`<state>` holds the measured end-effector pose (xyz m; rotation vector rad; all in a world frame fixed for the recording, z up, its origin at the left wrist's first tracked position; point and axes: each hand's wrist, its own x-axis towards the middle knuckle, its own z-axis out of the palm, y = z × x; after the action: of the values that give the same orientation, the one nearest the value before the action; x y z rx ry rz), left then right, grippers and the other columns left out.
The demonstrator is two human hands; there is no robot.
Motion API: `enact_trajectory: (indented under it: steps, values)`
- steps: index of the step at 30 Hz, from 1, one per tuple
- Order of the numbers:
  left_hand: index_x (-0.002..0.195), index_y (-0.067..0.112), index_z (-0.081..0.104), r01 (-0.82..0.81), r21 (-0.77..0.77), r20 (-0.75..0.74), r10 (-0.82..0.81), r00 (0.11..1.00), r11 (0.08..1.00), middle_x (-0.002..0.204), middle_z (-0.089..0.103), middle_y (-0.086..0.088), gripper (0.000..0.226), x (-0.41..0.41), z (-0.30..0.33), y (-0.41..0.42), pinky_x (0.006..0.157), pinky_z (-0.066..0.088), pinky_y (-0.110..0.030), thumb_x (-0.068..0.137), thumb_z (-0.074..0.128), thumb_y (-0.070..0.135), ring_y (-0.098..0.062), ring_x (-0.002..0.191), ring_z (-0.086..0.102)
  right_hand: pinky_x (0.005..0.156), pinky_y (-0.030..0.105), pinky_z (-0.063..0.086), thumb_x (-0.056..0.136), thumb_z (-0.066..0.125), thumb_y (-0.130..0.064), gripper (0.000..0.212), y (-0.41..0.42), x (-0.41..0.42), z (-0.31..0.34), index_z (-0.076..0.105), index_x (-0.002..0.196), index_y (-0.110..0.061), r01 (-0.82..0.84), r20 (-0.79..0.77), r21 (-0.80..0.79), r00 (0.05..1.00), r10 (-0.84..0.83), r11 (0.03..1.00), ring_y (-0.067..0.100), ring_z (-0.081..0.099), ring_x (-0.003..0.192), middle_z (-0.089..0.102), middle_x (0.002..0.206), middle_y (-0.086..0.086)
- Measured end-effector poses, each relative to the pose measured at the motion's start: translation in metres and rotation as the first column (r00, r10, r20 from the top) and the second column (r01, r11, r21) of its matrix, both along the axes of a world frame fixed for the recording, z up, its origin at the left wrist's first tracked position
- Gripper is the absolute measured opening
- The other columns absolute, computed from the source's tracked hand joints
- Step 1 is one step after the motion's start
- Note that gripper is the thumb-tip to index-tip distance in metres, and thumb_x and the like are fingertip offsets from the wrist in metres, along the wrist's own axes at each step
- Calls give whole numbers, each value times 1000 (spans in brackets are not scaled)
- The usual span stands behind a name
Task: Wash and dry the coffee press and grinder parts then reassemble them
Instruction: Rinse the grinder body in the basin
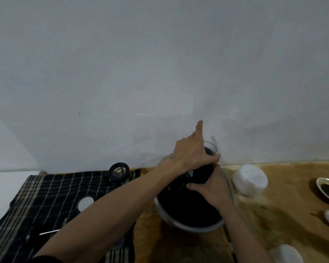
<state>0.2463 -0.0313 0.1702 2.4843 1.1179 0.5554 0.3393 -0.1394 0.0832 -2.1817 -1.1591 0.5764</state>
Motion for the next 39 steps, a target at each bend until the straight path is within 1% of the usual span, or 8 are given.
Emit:
enact_trajectory:
  steps: [5,7,13,18,23,27,34,39]
  values:
    - [153,20,34,91,-87,-60,-96,994,992,135,60,-6,98,-8,-10,2,89,49,-42,78,68,74,-32,114,63,105,51,50,46,84,-66,120,-11,-8,-4,30,145,-24,15,3,-26,1000,-15,1000,26,53,130,49,143,-1]
    - [138,26,52,148,-129,-87,-159,983,981,127,58,0,80,-15,-2,7,91,46,-40,77,68,75,-26,115,59,103,52,51,43,82,-71,123,-13,-10,-6,33,144,-22,37,3,2,999,-37,999,27,56,128,52,142,0]
    - [135,17,54,306,-235,-102,-337,936,922,124,61,-1,77,-49,31,30,90,51,-36,76,78,61,-22,107,58,104,47,51,43,91,-66,112,1,-22,8,41,136,-28,-36,-16,49,999,37,998,20,59,124,59,133,-7]
    - [122,13,60,211,-164,-115,-231,966,964,106,59,4,66,-101,65,56,69,46,-29,77,79,57,-17,93,57,106,31,43,63,93,-54,102,36,-64,49,34,144,-36,-330,-114,57,936,334,942,5,52,120,52,134,-18]
    - [114,17,61,59,-144,-148,-81,986,988,103,62,6,60,-178,90,79,73,55,-33,72,78,57,-16,93,60,75,31,58,79,82,-37,44,87,-118,83,58,114,-25,-476,-118,55,870,479,878,19,67,97,66,111,0]
    - [115,18,61,-84,-165,-182,53,982,983,105,64,5,65,-246,97,92,81,59,-41,66,73,60,-16,94,63,72,22,49,79,86,-38,71,119,-170,93,43,136,-27,-545,-152,80,821,551,834,9,63,101,58,122,-9]
    - [116,18,59,-267,-209,-250,212,945,941,101,69,1,84,-348,73,109,78,61,-45,50,63,71,-25,87,72,81,27,48,80,84,-38,69,167,-266,82,50,138,-24,-677,-145,-6,729,669,736,14,62,109,64,123,-7]
    - [128,14,55,-306,-285,-285,224,932,908,110,65,2,83,-396,25,123,81,58,-39,63,75,61,-22,92,67,79,25,47,77,87,-26,58,188,-319,56,55,126,-21,-701,-117,-119,713,691,703,15,58,104,62,112,-8]
